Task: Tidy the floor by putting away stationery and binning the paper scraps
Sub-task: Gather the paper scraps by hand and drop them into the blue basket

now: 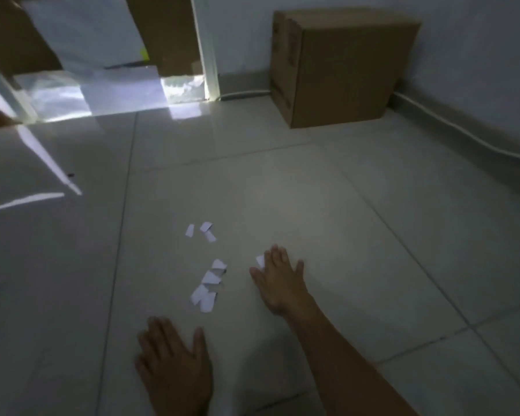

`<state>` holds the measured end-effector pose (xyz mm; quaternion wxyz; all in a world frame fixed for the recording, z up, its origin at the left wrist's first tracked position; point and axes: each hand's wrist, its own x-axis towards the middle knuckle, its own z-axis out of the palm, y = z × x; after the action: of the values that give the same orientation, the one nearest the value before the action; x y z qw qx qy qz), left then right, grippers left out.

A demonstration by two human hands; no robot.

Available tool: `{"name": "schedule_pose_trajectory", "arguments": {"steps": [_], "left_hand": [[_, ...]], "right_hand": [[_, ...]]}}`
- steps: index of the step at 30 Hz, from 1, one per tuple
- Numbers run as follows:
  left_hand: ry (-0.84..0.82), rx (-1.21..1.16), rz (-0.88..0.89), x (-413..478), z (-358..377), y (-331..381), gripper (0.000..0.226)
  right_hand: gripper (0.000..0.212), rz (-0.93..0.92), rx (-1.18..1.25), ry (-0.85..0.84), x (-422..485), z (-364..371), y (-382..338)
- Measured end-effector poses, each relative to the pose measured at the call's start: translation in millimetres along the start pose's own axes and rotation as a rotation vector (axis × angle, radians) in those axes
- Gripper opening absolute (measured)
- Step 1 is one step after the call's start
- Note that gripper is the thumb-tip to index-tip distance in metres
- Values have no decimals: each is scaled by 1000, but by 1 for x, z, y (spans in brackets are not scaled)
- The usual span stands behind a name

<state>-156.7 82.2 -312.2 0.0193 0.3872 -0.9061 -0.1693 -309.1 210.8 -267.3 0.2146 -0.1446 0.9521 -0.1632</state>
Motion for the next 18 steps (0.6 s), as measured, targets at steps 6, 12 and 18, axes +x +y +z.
{"name": "schedule_pose_trajectory", "arguments": {"steps": [6, 12, 18], "left_hand": [[-110, -21, 109, 9, -9, 7, 84], [-85, -297, 240, 54, -26, 27, 66], [-212, -198, 294, 136, -31, 41, 71]], "right_hand": [[76, -281, -170, -19, -8, 34, -30], [62, -191, 4, 78, -3, 35, -48], [100, -167, 12, 97, -8, 42, -42]]}}
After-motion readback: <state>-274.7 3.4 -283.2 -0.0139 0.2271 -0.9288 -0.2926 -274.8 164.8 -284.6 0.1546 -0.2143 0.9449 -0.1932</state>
